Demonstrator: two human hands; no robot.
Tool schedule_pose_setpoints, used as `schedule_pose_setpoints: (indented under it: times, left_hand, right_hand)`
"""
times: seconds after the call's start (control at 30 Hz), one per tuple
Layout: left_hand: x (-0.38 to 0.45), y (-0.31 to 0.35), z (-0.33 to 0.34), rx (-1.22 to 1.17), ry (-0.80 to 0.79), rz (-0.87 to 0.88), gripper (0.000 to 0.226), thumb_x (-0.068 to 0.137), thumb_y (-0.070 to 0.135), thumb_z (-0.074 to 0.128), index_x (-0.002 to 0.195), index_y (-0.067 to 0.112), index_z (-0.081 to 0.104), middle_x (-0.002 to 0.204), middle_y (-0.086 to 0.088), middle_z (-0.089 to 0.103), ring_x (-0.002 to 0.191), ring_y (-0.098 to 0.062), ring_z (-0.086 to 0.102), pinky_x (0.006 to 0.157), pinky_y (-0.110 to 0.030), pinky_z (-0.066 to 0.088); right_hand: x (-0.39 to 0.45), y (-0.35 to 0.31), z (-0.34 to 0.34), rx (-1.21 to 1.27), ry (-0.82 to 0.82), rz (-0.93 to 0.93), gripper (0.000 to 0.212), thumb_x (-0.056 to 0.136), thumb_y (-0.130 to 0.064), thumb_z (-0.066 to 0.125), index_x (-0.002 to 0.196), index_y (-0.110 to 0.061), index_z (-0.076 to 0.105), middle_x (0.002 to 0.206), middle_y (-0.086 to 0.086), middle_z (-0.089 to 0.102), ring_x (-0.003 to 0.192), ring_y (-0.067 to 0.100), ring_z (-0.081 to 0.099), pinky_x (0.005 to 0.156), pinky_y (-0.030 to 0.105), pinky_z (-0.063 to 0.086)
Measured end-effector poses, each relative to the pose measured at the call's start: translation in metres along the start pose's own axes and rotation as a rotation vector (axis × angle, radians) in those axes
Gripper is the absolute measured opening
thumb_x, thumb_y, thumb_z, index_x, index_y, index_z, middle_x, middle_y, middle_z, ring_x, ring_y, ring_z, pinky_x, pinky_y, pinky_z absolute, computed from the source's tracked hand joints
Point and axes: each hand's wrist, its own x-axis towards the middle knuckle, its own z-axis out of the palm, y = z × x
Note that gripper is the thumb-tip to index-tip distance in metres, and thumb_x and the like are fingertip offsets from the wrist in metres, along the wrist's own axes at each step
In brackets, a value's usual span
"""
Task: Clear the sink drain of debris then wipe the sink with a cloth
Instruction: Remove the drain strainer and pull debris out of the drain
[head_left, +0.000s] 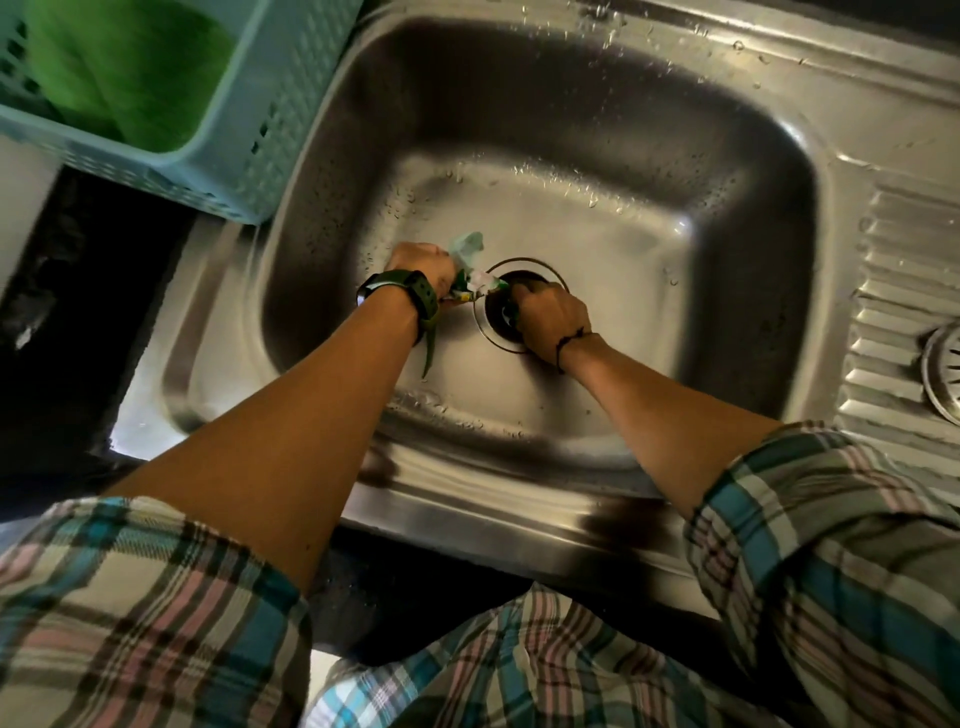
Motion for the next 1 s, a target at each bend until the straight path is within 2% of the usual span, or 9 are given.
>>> schedule_pose_setpoints:
  times: [0.07,0.17,0.2,0.33,0.5,0.57,0.7,0.87,1.0]
  left_hand:
    - [0.0,-0.001,-0.002,0.025,-0.001,0.005,0.026,0.085,0.003,0.048,0.066,0.02,0.052,0.068,0.002,0.047,0.088,-0.021,0.051,0.097,-0.046,0.048]
    - [-0.001,-0.003,-0.001,0.046,0.007,0.009,0.024,0.084,0.004,0.049,0.103,0.003,0.065,0.077,-0.004,0.053,0.086,-0.021,0.05,0.095,-0.043,0.049]
    - [-0.002,-0.004,0.0,0.045,0.019,0.006,0.025,0.083,0.004,0.05,0.103,0.003,0.065,0.076,-0.004,0.055,0.085,-0.021,0.052,0.092,-0.042,0.05]
    - [-0.002,-0.013,0.005,0.022,0.081,-0.024,0.028,0.078,0.002,0.056,0.055,0.016,0.06,0.063,-0.002,0.057,0.074,-0.025,0.061,0.077,-0.034,0.055]
    - [-0.006,-0.009,0.018,-0.013,0.073,-0.017,0.029,0.081,0.004,0.054,0.058,0.021,0.059,0.071,-0.003,0.059,0.081,-0.025,0.064,0.077,-0.035,0.057]
    - [-0.008,-0.002,0.025,-0.072,0.029,-0.013,0.028,0.083,0.004,0.052,0.061,0.02,0.059,0.074,-0.006,0.061,0.085,-0.029,0.066,0.079,-0.039,0.057]
    - [-0.013,0.018,0.029,-0.325,0.016,-0.109,0.026,0.086,-0.002,0.046,0.065,0.01,0.057,0.071,-0.013,0.058,0.082,-0.031,0.063,0.081,-0.042,0.057]
    - [-0.025,0.035,0.022,-0.639,-0.017,-0.211,0.022,0.088,-0.008,0.033,0.077,0.0,0.05,0.077,-0.018,0.055,0.074,-0.03,0.058,0.063,-0.04,0.054]
    - [-0.029,0.032,0.023,-0.577,-0.082,-0.197,0.022,0.088,-0.005,0.04,0.104,-0.002,0.053,0.098,-0.02,0.06,0.081,-0.029,0.06,0.051,-0.037,0.052]
  right_hand:
    - [0.0,0.0,0.006,-0.095,0.023,-0.029,0.034,0.092,-0.013,0.045,0.125,-0.006,0.047,0.126,0.018,0.054,0.114,0.037,0.05,0.082,0.044,0.049]
    - [0.001,0.002,0.003,-0.115,0.055,-0.045,0.029,0.091,-0.011,0.047,0.118,-0.005,0.054,0.12,0.017,0.058,0.111,0.036,0.053,0.08,0.043,0.049]
    - [0.002,0.004,-0.001,-0.073,0.066,-0.025,0.028,0.09,-0.01,0.048,0.116,-0.005,0.056,0.117,0.018,0.059,0.109,0.036,0.054,0.08,0.043,0.049]
    - [0.007,0.021,-0.023,0.327,0.203,0.172,0.023,0.086,-0.007,0.051,0.104,-0.009,0.066,0.108,0.016,0.066,0.101,0.034,0.059,0.08,0.034,0.049]
    - [0.002,0.014,-0.067,0.748,0.244,0.053,0.01,0.082,-0.007,0.066,0.09,-0.001,0.068,0.088,0.008,0.065,0.083,0.014,0.056,0.076,0.021,0.047]
    - [-0.001,-0.001,-0.076,0.711,0.194,-0.047,0.009,0.081,-0.007,0.066,0.085,0.002,0.066,0.085,0.008,0.063,0.08,0.013,0.055,0.072,0.019,0.047]
    - [0.001,-0.021,-0.082,0.596,0.23,-0.133,0.009,0.081,-0.002,0.06,0.078,0.004,0.066,0.085,0.019,0.068,0.083,0.024,0.061,0.079,0.031,0.051]
    - [0.006,-0.026,-0.081,0.437,0.203,-0.096,0.014,0.084,-0.001,0.056,0.087,0.0,0.069,0.09,0.018,0.069,0.088,0.029,0.062,0.076,0.029,0.048]
    - [0.003,-0.027,-0.08,0.442,0.158,-0.032,0.02,0.083,0.002,0.052,0.092,0.0,0.07,0.095,0.019,0.069,0.092,0.03,0.062,0.077,0.032,0.049]
